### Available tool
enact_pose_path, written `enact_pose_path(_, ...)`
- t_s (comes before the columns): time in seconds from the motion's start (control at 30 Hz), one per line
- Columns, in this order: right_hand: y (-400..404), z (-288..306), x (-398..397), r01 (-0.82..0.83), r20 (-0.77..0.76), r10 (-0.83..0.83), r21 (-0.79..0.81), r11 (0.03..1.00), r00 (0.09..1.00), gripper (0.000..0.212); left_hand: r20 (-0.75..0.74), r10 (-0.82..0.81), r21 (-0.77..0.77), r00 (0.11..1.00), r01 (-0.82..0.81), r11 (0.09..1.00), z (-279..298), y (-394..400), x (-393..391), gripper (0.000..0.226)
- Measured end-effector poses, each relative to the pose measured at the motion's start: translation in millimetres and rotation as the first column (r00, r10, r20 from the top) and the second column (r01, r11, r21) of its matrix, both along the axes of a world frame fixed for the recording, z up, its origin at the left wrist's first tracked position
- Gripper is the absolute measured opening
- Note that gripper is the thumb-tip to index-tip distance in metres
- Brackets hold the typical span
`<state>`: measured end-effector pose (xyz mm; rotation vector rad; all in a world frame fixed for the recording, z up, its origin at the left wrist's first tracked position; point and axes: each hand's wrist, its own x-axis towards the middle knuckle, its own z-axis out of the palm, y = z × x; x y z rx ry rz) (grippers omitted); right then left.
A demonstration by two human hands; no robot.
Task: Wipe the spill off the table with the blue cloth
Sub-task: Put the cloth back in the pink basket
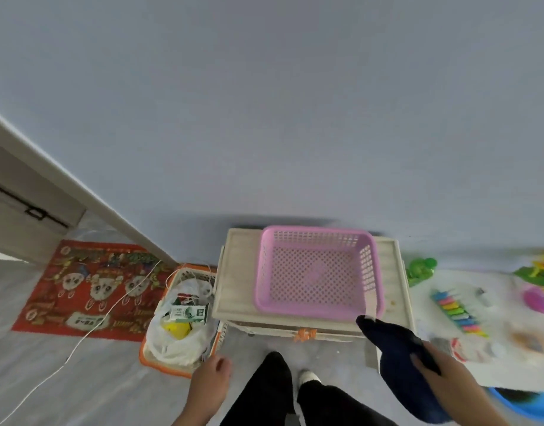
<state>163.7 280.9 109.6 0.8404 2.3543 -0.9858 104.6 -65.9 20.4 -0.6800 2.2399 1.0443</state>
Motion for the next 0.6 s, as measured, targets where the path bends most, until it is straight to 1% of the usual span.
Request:
enact_pose_path(0.03, -4, 9, -9, 0.018, -0.043, -0.017, 0.007, 1.000, 0.999, 0.028, -0.042, -0.096, -0.011, 0.995, 0.095, 0.995, 3, 5, -18, 0.021)
enact_pose_path(0.1, -13, 29, -30, 0.067, -0.108, -0.068, -0.013, 0.998, 0.992, 0.023, -0.148, -0.205, -0.040, 0.967, 0.201, 0.979, 5, 17, -56, 0.019)
enact_pose_path(0.17, -18, 43, -51, 0.085, -0.162, -0.088, -0.030, 0.996, 0.983, 0.017, -0.213, -0.288, -0.093, 0.933, 0.274, 0.957, 5, 30, -93, 0.019)
enact_pose_path(0.27, -19, 47, -83, 0.084, -0.232, -0.087, -0.021, 0.996, 0.969, 0.011, -0.263, -0.390, -0.171, 0.882, 0.355, 0.919, 0, 47, -130, 0.022)
enact_pose_path(0.33, -19, 41, -104, 0.050, -0.265, -0.045, 0.011, 0.999, 0.963, 0.008, -0.274, -0.416, -0.197, 0.867, 0.373, 0.907, -4, 57, -144, 0.022)
enact_pose_path(0.4, -18, 26, -126, 0.020, -0.297, -0.012, 0.024, 0.999, 0.955, 0.009, -0.286, -0.405, -0.181, 0.869, 0.366, 0.913, -11, 64, -151, 0.021)
enact_pose_path(0.5, -19, -5, -154, 0.005, -0.320, -0.004, 0.002, 1.000, 0.948, 0.015, -0.287, -0.363, -0.151, 0.887, 0.332, 0.931, -18, 70, -151, 0.028)
enact_pose_path(0.6, -22, -41, -177, -0.025, -0.321, 0.026, 0.007, 1.000, 0.947, 0.023, -0.303, -0.343, -0.170, 0.889, 0.304, 0.937, -24, 71, -148, 0.031)
